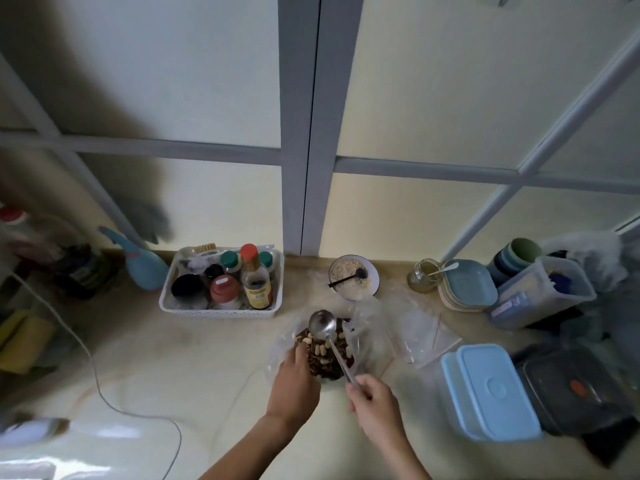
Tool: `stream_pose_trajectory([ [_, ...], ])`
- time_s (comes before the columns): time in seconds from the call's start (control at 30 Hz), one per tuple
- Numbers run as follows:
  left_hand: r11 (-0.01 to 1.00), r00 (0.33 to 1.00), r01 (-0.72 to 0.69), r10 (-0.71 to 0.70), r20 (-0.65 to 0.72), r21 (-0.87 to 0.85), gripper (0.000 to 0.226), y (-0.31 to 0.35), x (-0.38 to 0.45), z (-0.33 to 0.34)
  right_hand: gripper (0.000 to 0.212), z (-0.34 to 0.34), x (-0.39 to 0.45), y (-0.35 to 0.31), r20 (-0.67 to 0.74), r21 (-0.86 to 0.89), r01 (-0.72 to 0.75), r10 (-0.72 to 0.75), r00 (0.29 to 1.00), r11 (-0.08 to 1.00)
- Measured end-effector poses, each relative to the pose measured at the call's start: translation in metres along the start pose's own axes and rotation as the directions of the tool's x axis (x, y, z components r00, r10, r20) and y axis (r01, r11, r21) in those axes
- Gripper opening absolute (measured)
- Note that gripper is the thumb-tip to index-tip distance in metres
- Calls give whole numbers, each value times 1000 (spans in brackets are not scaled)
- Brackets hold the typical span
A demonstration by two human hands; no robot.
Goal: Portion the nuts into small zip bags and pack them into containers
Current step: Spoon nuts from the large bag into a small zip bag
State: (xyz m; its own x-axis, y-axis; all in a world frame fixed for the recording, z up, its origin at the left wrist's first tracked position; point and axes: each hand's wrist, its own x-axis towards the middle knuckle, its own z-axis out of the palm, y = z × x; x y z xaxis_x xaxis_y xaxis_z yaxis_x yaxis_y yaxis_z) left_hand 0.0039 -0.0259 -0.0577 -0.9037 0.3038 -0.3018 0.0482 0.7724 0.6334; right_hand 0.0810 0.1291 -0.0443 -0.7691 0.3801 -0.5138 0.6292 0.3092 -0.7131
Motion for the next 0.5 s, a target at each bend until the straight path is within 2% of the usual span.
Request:
stream_pose_trajectory([
  [0.1, 1000, 998, 1, -3, 69, 30, 92, -8, -2, -1, 20, 0, 17, 10, 14, 51, -138, 138, 990, 989],
  [0.17, 997, 994, -31, 23, 107, 73, 90, -9, -2, -2, 19, -16, 35, 9, -53, 113, -170, 177, 983, 979],
  [0.23, 995, 993, -66, 58, 107, 73, 83, -5, 2, -3, 16, -38, 59, 9, -171, 107, -159, 176, 969, 981],
  [0.3, 993, 992, -104, 99, 84, 52, 71, 2, 7, 0, 15, -58, 90, 22, -224, 45, -165, 171, 959, 985],
  [0.43, 994, 997, -72, 73, -1, 88, 37, 43, 21, 6, 21, -90, 104, 9, -105, -161, -155, 139, 985, 975],
  [0.5, 992, 1000, -29, 30, -6, 123, 33, 63, 29, 10, 19, -103, 115, 7, -103, -143, -96, 82, 991, 985],
])
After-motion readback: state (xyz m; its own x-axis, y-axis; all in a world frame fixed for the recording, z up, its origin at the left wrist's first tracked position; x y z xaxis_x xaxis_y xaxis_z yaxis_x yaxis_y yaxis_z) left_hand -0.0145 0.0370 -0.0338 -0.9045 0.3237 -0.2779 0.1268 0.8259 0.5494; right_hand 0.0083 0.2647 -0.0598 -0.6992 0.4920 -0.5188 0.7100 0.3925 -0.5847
